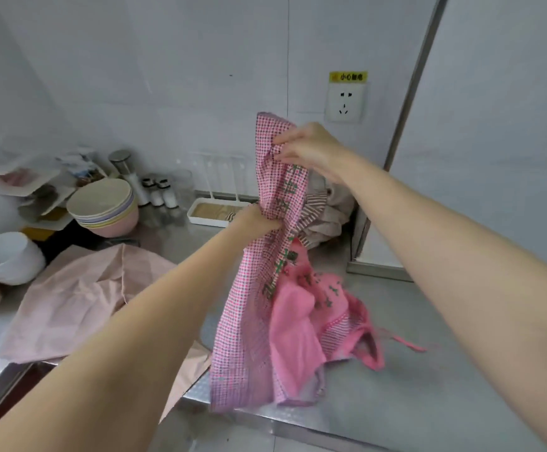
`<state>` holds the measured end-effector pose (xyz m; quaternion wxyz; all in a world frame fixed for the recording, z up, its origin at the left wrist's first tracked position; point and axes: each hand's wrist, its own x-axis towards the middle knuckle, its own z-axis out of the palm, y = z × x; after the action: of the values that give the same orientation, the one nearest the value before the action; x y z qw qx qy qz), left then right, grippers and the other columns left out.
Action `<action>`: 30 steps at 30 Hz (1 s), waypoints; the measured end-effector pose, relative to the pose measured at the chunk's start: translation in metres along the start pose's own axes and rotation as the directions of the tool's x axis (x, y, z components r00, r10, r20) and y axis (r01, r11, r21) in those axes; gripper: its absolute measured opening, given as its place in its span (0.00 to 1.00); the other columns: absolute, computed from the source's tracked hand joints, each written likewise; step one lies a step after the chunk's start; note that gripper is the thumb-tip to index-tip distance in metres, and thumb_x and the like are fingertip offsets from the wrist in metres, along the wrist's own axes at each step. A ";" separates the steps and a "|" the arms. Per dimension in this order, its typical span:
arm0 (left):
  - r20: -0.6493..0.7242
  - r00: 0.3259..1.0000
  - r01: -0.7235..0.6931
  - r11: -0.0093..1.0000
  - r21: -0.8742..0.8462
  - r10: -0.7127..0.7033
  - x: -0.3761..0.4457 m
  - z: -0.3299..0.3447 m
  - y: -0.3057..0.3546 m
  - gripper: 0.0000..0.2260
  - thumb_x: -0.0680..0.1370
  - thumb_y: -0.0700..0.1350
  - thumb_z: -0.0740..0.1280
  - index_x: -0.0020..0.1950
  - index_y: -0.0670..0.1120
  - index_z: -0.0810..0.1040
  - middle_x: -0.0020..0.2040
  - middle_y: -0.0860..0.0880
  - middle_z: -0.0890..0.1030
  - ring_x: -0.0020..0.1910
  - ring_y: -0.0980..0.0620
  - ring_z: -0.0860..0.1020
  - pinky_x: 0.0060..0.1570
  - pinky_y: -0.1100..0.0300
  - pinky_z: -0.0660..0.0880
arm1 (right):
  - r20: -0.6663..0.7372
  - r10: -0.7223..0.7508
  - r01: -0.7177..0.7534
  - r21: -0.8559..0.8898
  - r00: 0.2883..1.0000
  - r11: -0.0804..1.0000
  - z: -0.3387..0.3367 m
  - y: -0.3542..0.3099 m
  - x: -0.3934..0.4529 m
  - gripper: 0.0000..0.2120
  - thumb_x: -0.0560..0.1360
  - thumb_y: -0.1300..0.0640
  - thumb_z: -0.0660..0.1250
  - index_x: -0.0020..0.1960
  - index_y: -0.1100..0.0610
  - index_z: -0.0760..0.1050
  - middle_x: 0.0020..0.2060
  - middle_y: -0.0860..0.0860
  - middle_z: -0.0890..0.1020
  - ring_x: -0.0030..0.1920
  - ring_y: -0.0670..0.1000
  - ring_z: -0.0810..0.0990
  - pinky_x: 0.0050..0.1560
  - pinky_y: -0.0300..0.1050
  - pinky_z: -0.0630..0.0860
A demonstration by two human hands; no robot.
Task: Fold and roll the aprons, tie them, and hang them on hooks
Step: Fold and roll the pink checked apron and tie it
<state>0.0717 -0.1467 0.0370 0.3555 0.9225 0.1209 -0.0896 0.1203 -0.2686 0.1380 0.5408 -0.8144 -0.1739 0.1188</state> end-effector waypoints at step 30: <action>0.391 0.898 -0.054 0.934 -0.354 0.200 -0.045 0.013 0.037 0.06 0.77 0.34 0.63 0.50 0.37 0.78 0.48 0.40 0.81 0.50 0.46 0.80 0.56 0.56 0.76 | 0.202 0.464 -0.250 -0.627 0.862 0.738 -0.021 0.090 -0.076 0.17 0.70 0.73 0.68 0.58 0.70 0.74 0.46 0.56 0.79 0.33 0.48 0.83 0.41 0.40 0.82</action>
<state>0.0383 -0.1892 0.0625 0.5296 0.8134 -0.0066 -0.2406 0.0731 -0.3490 0.0639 0.1927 -0.9236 -0.1317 0.3040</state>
